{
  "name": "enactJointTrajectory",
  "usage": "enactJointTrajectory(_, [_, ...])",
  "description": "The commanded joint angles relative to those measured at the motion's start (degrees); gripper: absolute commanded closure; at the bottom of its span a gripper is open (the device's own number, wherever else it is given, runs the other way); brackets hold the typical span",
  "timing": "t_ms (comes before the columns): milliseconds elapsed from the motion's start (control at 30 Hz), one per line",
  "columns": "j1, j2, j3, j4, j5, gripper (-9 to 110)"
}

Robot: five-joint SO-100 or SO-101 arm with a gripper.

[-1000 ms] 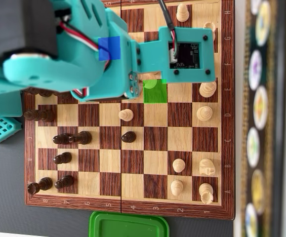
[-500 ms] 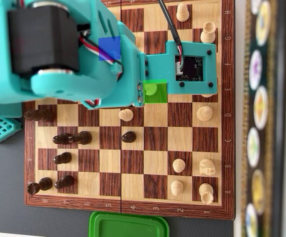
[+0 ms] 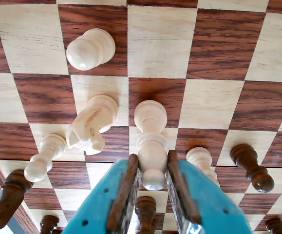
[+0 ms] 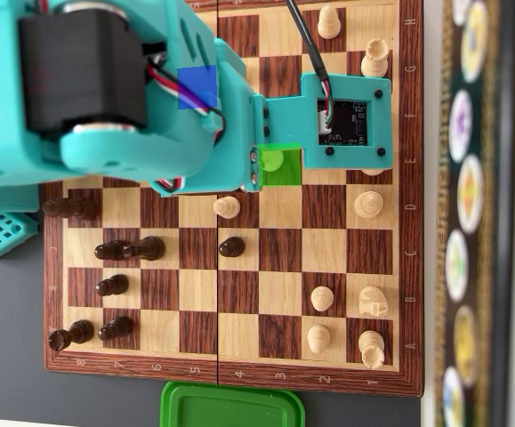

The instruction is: Play chess

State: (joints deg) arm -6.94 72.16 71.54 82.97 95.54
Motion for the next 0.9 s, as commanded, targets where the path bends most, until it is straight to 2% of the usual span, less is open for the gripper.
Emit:
enactJointTrajectory(0, [0.5,-0.4,-3.6,0.3,-1.1,95])
enactJointTrajectory(433, [1.0,-0.6,-3.6,0.0,-1.6,94])
enactJointTrajectory(600, [1.0,-0.6,-3.6,0.4,-1.7,89])
enactJointTrajectory(867, [0.9,-0.6,-3.6,0.2,-1.7,88])
